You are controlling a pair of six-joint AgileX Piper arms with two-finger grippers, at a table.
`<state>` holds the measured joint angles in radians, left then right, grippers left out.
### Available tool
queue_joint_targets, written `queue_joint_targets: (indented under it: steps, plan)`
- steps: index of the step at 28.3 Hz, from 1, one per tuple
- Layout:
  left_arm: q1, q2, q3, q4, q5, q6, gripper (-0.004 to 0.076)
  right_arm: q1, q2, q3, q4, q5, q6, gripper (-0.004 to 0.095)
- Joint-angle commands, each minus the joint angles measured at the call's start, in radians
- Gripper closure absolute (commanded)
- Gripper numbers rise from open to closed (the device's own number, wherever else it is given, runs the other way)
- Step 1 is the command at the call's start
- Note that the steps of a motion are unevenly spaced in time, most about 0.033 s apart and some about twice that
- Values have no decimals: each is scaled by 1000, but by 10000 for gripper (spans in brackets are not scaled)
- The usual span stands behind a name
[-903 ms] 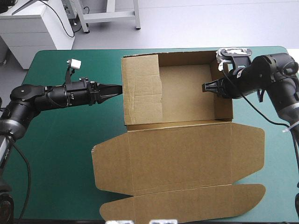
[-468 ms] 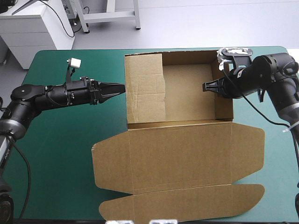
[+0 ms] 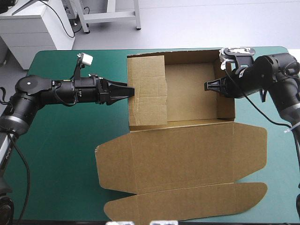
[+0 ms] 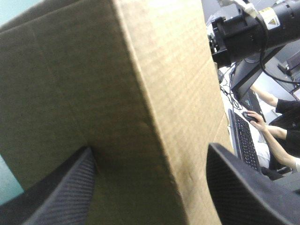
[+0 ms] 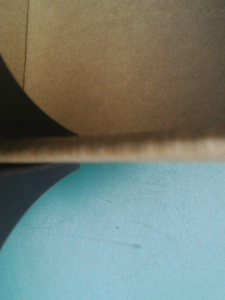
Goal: Fold the box
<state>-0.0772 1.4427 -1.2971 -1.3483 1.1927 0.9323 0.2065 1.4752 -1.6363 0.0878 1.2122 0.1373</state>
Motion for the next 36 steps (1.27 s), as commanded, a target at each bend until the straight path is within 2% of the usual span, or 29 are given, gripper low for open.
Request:
queue_joint_targets:
  steps: [1, 6, 15, 18, 21, 25, 28, 30, 33, 34, 35, 36]
  plan:
    - [-15, -31, -57, -34, 58, -75, 239, 1, -34, -30, 59, -67, 16, 924]
    - [-29, -31, -103, 96, 7, -170, 240, 1, -34, -30, 105, -87, 19, 924]
    - [-209, -26, -311, 609, -174, -541, 240, 1, -20, -30, 116, -84, 30, 920]
    - [-282, -3, -392, 867, -155, -716, 245, 1, -16, -30, 116, -82, 30, 920]
    - [-335, 32, -458, 1019, -83, -801, 245, 1, -15, -30, 121, -82, 30, 920]
    - [-377, 79, -502, 1119, -30, -885, 248, 1, -15, -30, 129, -76, 22, 920]
    - [-383, 101, -504, 1106, -41, -915, 251, 1, -15, -30, 136, -73, 19, 920]
    - [-384, 106, -504, 1109, -52, -944, 281, 1, -15, -30, 132, -71, 19, 920]
    - [-384, 106, -504, 1114, -57, -961, 390, 1, -13, -30, 110, -67, 19, 920]
    - [-384, 106, -504, 1114, -57, -960, 487, 1, -7, -30, 105, -54, 19, 920]
    - [-384, 106, -504, 1114, -57, -954, 532, 1, -4, -30, 103, -48, 19, 920]
    - [-384, 109, -504, 1114, -55, -944, 609, 1, 6, -30, 102, -31, 13, 920]
